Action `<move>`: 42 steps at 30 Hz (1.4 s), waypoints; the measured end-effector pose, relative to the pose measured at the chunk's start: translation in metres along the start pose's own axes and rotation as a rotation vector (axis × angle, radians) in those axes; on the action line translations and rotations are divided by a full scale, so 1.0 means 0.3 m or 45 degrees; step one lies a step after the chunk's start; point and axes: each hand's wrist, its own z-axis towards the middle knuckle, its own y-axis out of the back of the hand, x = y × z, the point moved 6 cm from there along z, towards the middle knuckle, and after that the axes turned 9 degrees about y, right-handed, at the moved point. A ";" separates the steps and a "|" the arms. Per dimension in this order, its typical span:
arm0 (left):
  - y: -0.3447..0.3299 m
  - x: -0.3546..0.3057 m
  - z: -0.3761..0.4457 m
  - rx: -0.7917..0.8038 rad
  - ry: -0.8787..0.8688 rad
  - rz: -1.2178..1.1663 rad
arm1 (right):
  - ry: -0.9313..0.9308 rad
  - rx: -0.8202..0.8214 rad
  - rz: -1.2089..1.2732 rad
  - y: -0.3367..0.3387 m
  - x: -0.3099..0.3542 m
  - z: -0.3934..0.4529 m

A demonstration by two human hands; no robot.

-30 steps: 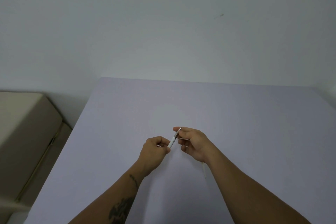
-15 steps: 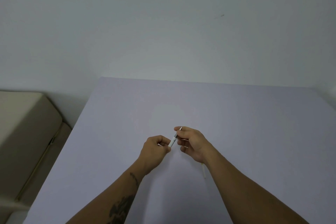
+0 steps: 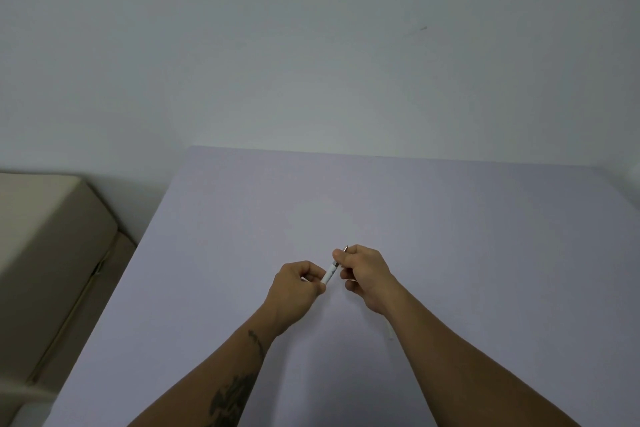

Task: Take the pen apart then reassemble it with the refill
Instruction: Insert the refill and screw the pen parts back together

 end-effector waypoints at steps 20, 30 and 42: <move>0.005 0.004 -0.003 0.034 0.034 -0.018 | -0.028 0.109 0.075 0.020 0.001 -0.002; -0.023 0.000 0.007 0.190 0.091 -0.073 | 0.033 0.043 -0.115 0.019 0.020 0.023; -0.019 -0.026 0.020 0.280 0.057 -0.039 | 0.038 0.144 -0.027 0.020 0.028 0.016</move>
